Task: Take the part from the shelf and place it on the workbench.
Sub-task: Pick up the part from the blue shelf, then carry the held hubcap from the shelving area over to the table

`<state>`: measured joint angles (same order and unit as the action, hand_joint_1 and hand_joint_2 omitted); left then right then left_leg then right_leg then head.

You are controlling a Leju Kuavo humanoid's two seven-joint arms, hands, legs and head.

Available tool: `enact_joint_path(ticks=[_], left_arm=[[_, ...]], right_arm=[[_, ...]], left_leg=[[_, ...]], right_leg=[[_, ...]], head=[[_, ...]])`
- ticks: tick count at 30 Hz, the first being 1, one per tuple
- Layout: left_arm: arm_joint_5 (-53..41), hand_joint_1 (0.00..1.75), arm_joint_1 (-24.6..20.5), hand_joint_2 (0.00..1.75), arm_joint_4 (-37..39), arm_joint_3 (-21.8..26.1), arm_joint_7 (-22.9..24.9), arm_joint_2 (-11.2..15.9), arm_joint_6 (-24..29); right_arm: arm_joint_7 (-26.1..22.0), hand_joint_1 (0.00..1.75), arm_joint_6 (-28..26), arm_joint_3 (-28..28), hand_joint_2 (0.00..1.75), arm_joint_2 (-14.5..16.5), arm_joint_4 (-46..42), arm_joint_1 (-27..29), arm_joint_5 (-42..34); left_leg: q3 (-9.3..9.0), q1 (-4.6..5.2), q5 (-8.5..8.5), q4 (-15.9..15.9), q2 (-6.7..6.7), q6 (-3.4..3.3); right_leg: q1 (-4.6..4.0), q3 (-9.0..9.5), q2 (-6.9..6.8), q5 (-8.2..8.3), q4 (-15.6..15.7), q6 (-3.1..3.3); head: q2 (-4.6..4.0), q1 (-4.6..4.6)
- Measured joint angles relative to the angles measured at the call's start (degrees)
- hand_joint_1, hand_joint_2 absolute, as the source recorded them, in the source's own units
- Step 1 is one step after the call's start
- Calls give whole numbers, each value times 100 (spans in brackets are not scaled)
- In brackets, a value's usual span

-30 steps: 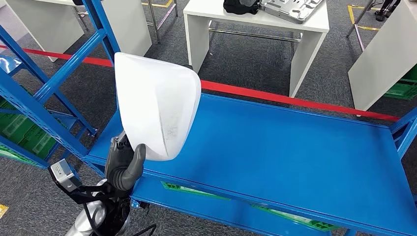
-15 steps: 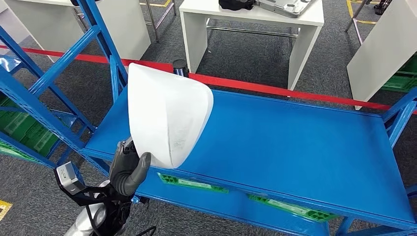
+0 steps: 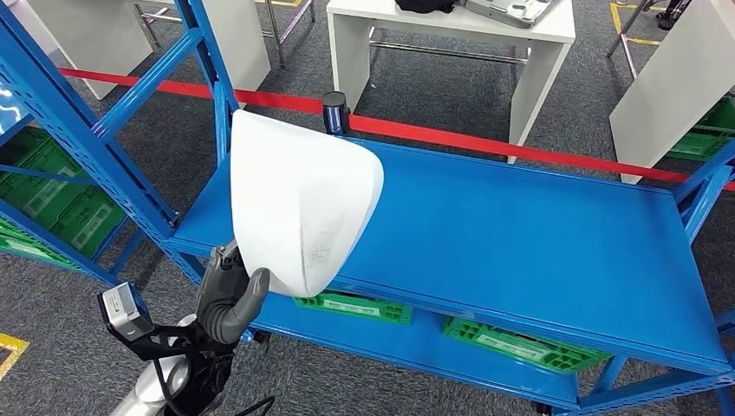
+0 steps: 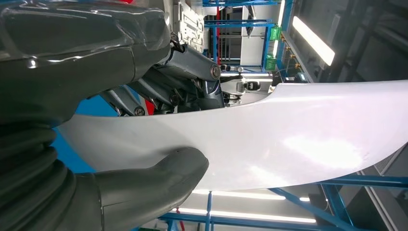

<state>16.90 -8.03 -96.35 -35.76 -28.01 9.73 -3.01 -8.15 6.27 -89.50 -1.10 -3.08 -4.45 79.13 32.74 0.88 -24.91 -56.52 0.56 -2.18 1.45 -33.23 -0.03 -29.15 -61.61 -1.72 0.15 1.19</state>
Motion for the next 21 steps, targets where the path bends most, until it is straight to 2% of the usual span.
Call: enact_joint_path(ticks=[1, 2, 3, 5, 8, 10, 13, 16, 17, 20, 21], left_arm=[[-1, 175, -1, 175, -1, -3, -2, 2, 3], [-2, 175, -3, 175, -1, -7, -4, 4, 5], [-2, 175, -2, 175, -2, -9, -7, 7, 8], [-2, 175, -1, 175, -2, -11, -11, 21, 9], [-3, 175, 0, 175, -2, -9, -12, 46, 10], [-2, 175, -1, 175, -2, -9, -12, 52, 10], [-3, 175, 0, 175, -2, -9, -13, 53, 10], [-4, 175, 4, 175, 3, -13, -13, 65, 11], [-4, 175, -4, 175, 6, -16, -13, 72, 11], [-4, 175, -37, 175, 12, -24, -26, 85, 4], [-3, 175, -39, 175, 13, -25, -34, 89, -1]], right_arm=[[-2, 0, 3, 0, 0, -6, 0, -11, 12], [-4, 0, 7, 0, 0, -11, 0, -18, 24], [-5, 0, 12, 0, 0, -15, 0, -21, 33], [-5, 0, 26, 1, 0, -19, 0, -22, 49], [-2, 0, 34, 2, 0, -26, 0, -32, 56], [-2, 0, 35, 2, 0, -30, 0, -34, 56], [-2, 0, 35, 2, 0, -30, 0, -34, 57], [0, 0, 35, 2, 0, -34, 0, -29, 63], [2, 0, 35, 2, 0, -31, 1, -28, 66], [8, 0, 35, 2, 0, -17, 2, -36, 69], [9, 0, 35, 2, 0, -16, 2, -38, 69]], left_leg=[[39, 7, -2, -53, 1, 19], [70, 14, 0, -92, 3, 44], [90, 18, 11, -110, 3, 73], [124, 1, 5, -151, -6, 132], [253, -42, -308, -491, -33, 243], [310, -57, -442, -658, -34, 269], [333, -63, -481, -722, -34, 275], [519, -107, -767, -1309, -34, 311], [325, -111, -739, -1115, -41, 278], [-370, -49, -380, -40, -50, 122], [-352, -30, -340, -24, -47, 90]], right_leg=[[-9, 156, 2, 48, 256, 20], [-24, 205, 5, 62, 355, 57], [-42, 190, 9, 86, 332, 95], [-20, 163, 9, 133, 340, 170], [15, 119, 5, 202, 351, 261], [15, 106, 4, 215, 351, 277], [14, 101, 5, 217, 351, 280], [1, 29, 6, 267, 348, 276], [-2, -16, 8, 313, 349, 259], [3, -108, 7, 449, 365, 156], [2, -113, 3, 484, 388, 107]], head=[[0, 4], [0, 7], [0, 11], [0, 13], [0, 39], [0, 47], [0, 46], [0, 46], [0, 44], [0, 43], [0, 45]])
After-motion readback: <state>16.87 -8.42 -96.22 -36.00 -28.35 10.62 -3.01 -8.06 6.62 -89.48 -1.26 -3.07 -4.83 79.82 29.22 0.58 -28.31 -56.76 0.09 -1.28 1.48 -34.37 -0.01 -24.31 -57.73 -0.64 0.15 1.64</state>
